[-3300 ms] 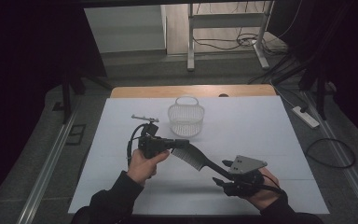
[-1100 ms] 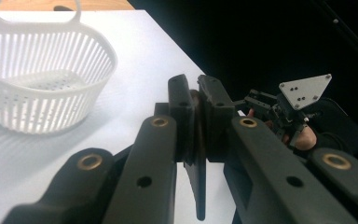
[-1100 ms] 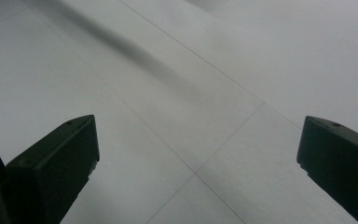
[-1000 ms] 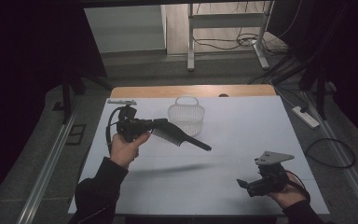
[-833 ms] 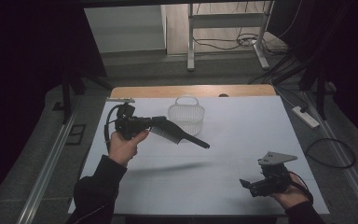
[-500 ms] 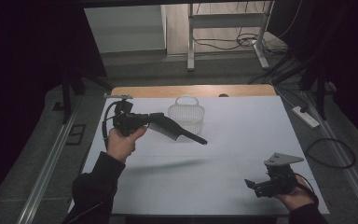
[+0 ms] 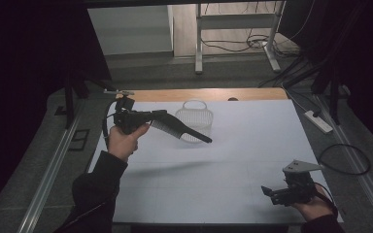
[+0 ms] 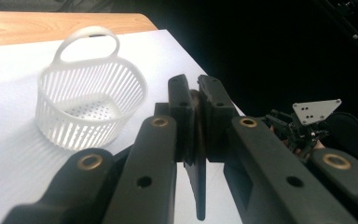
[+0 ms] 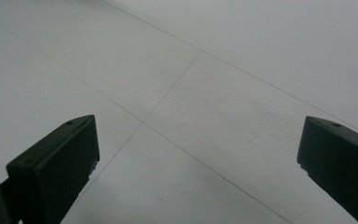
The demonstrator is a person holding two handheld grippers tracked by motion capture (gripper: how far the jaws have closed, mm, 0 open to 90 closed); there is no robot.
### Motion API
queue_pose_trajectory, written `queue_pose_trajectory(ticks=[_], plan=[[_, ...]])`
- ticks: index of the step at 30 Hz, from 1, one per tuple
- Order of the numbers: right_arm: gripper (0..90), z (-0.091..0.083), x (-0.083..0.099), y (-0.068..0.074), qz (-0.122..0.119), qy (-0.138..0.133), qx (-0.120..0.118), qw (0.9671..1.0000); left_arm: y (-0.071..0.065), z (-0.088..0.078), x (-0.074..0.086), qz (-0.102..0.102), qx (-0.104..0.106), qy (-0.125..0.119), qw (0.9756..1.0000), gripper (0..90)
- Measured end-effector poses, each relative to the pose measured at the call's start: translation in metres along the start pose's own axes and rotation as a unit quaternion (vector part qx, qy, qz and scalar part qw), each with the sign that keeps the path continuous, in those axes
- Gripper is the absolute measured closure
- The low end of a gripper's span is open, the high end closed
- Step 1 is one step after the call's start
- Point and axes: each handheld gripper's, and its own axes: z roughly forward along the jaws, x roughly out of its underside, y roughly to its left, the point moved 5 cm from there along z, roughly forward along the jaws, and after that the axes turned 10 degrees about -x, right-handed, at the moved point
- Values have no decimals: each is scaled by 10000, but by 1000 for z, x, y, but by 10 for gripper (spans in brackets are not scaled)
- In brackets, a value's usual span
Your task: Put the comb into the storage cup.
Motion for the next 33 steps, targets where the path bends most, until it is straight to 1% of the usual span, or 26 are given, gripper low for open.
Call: queue_pose_trajectory(ticks=[8, 12, 17, 20, 25, 33], plan=[[0, -4, 1, -3, 115, -11, 32, 9999, 3, -1, -10, 13, -85, 0, 10000, 840], [0, -4, 2, -3, 120, 13, 48, 9999, 4, -1, -13, -2, -90, 2, 10000, 840], [0, -5, 2, -2, 118, 32, 55, 9999, 6, -1, -17, -19, -143, 9, 9999, 840], [0, -6, 2, -3, 125, 31, 59, 9999, 7, -2, -22, -22, -216, -15, 9998, 840], [0, -6, 2, -3, 139, 24, 71, 9999, 9, -3, -28, -16, -248, -34, 9997, 840], [0, -7, 3, -3, 138, 16, 79, 9999, 17, -4, -37, -93, -391, -65, 9992, 840]])
